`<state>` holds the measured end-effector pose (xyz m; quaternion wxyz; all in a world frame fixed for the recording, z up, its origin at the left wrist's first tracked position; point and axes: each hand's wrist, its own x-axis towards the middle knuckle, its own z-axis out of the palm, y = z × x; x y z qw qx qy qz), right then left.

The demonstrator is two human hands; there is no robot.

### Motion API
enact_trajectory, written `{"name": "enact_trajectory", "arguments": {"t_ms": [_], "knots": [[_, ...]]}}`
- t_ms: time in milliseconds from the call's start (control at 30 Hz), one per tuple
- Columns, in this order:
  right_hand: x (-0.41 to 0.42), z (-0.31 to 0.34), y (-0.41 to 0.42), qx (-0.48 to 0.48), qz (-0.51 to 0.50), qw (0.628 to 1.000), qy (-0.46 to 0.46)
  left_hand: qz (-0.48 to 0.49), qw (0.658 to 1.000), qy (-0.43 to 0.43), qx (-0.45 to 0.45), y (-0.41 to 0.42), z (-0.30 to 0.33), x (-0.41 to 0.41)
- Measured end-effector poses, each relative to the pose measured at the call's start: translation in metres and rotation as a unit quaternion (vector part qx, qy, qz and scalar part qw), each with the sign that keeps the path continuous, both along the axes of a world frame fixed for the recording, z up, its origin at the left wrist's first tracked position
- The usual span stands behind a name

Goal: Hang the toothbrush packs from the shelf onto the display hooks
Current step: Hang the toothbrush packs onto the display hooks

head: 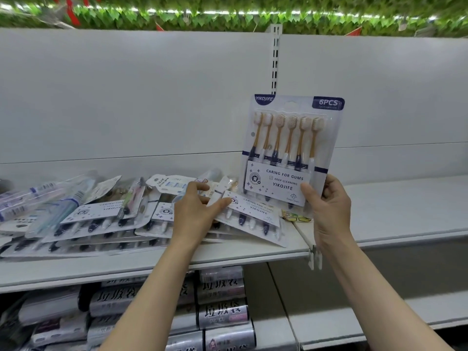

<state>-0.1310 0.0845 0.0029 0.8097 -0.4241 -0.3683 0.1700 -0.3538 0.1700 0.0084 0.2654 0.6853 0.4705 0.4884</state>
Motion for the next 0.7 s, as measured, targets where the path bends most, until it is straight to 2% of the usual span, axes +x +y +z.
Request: {"name": "enact_trajectory", "arguments": {"t_ms": [400, 700], "knots": [[0.006, 0.011, -0.007, 0.011, -0.009, 1.0, 0.005, -0.034, 0.993, 0.059, -0.1, 0.005, 0.019, 0.003], [0.015, 0.016, -0.02, 0.033, 0.004, 0.999, 0.027, -0.103, 0.987, 0.021, -0.119, -0.022, 0.034, -0.005]]}}
